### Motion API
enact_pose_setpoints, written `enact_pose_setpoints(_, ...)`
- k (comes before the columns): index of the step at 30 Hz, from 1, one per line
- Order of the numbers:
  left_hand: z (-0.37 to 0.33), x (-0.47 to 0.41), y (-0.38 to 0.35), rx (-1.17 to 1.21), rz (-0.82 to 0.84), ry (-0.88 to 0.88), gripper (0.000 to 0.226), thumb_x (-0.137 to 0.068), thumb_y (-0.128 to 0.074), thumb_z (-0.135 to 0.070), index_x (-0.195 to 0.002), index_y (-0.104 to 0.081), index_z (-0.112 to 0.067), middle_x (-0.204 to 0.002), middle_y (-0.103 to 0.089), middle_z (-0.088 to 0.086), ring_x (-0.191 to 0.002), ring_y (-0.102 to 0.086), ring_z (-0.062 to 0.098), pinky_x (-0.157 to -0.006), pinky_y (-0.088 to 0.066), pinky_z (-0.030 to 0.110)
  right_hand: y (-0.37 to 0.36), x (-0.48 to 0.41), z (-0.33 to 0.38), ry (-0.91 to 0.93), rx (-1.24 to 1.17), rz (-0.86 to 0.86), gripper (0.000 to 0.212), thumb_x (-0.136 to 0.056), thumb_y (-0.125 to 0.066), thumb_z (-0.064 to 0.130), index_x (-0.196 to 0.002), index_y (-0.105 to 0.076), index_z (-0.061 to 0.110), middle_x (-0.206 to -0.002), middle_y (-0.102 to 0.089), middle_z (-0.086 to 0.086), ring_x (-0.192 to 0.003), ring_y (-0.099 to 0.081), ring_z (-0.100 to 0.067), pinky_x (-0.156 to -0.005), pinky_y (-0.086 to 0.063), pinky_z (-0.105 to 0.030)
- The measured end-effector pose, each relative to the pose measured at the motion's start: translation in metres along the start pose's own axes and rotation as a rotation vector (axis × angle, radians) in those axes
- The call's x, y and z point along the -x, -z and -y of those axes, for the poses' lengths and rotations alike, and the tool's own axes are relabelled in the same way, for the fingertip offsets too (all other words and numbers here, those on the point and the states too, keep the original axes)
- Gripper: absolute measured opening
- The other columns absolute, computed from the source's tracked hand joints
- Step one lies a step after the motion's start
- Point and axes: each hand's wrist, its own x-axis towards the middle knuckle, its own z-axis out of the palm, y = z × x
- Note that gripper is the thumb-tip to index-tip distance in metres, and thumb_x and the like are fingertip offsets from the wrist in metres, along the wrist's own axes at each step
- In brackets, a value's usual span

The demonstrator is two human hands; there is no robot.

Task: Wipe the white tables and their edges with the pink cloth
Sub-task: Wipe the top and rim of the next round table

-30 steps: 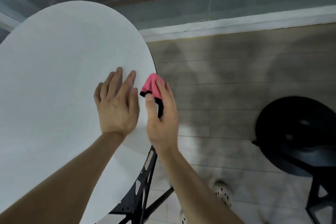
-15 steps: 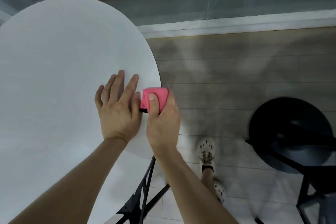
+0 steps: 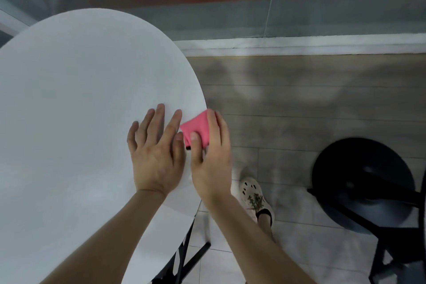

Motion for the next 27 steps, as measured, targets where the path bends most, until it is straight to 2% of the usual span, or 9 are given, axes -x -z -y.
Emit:
enact_pose_setpoints(4,0.001,0.000,-0.001,0.010,-0.014,0.006,0.048,-0.113,-0.041,-0.032,-0.159,-0.055,-0.026,-0.171,-0.041,0.009,-0.159,-0.037,0.032,-0.126,-0.027,0.062,-0.002,-0.070,0.019,-0.017,0.013,0.023,0.042,-0.113,-0.053,0.027,-0.153,-0.054,0.014,-0.146,-0.060,-0.004,-0.128,-0.061,-0.024,-0.104,-0.051,-0.036)
enact_pose_setpoints(7,0.003,0.002,-0.002,0.026,-0.021,0.002,0.047,-0.113,-0.042,-0.031,-0.159,-0.055,-0.026,-0.171,-0.042,0.009,-0.159,-0.038,0.033,-0.125,-0.028,0.062,-0.022,-0.141,0.042,0.025,0.051,0.111,0.038,-0.112,-0.054,0.022,-0.148,-0.060,0.012,-0.140,-0.065,-0.008,-0.119,-0.066,-0.030,-0.101,-0.054,-0.044)
enact_pose_setpoints(9,0.003,0.002,-0.001,0.037,-0.011,0.006,0.047,-0.113,-0.042,-0.031,-0.159,-0.055,-0.026,-0.171,-0.041,0.008,-0.159,-0.037,0.033,-0.125,-0.028,0.063,-0.022,-0.131,0.038,0.044,0.053,0.083,0.039,-0.112,-0.055,0.024,-0.149,-0.059,0.013,-0.142,-0.065,-0.007,-0.118,-0.066,-0.029,-0.099,-0.055,-0.046)
enact_pose_setpoints(14,0.002,0.002,-0.001,0.043,0.002,0.011,0.047,-0.112,-0.046,-0.029,-0.158,-0.055,-0.026,-0.171,-0.041,0.009,-0.158,-0.038,0.032,-0.124,-0.029,0.063,0.016,-0.047,0.010,0.069,0.089,0.059,0.046,-0.114,-0.054,0.032,-0.157,-0.053,0.017,-0.157,-0.057,-0.001,-0.139,-0.056,-0.016,-0.115,-0.047,-0.028)
enact_pose_setpoints(19,0.000,0.004,0.000,0.052,0.018,0.006,0.049,-0.110,-0.049,-0.027,-0.160,-0.053,-0.025,-0.172,-0.039,0.010,-0.159,-0.037,0.034,-0.124,-0.030,0.064,-0.019,-0.166,0.051,0.172,0.157,0.240,0.041,-0.112,-0.054,0.021,-0.152,-0.058,0.011,-0.149,-0.062,-0.007,-0.126,-0.063,-0.029,-0.107,-0.052,-0.044)
enact_pose_setpoints(21,0.002,0.003,-0.001,0.043,0.015,0.004,0.050,-0.111,-0.048,-0.028,-0.160,-0.052,-0.025,-0.172,-0.039,0.010,-0.159,-0.037,0.034,-0.124,-0.030,0.064,-0.036,-0.194,0.060,0.218,0.211,0.290,0.043,-0.113,-0.051,0.022,-0.155,-0.054,0.012,-0.155,-0.058,-0.007,-0.129,-0.063,-0.032,-0.110,-0.051,-0.045)
enact_pose_setpoints(23,0.003,0.005,-0.001,0.055,0.020,0.006,0.049,-0.111,-0.047,-0.029,-0.160,-0.052,-0.025,-0.172,-0.038,0.009,-0.159,-0.037,0.034,-0.124,-0.030,0.065,-0.034,-0.173,0.053,0.193,0.217,0.272,0.047,-0.113,-0.050,0.022,-0.159,-0.049,0.011,-0.163,-0.050,-0.006,-0.137,-0.057,-0.031,-0.114,-0.049,-0.044)
enact_pose_setpoints(25,0.003,0.005,0.000,0.078,0.017,0.003,0.049,-0.112,-0.045,-0.030,-0.160,-0.052,-0.025,-0.173,-0.038,0.009,-0.160,-0.036,0.033,-0.123,-0.030,0.066,-0.015,-0.126,0.036,0.194,0.240,0.236,0.050,-0.115,-0.046,0.027,-0.163,-0.044,0.013,-0.168,-0.043,-0.004,-0.145,-0.049,-0.027,-0.119,-0.045,-0.038)
enact_pose_setpoints(27,0.002,0.003,0.000,0.084,0.022,0.010,0.049,-0.112,-0.046,-0.030,-0.160,-0.052,-0.026,-0.172,-0.038,0.010,-0.160,-0.036,0.033,-0.123,-0.031,0.067,0.006,-0.087,0.022,0.195,0.267,0.234,0.052,-0.117,-0.042,0.031,-0.167,-0.037,0.016,-0.173,-0.034,0.002,-0.148,-0.040,-0.019,-0.121,-0.034,-0.021)
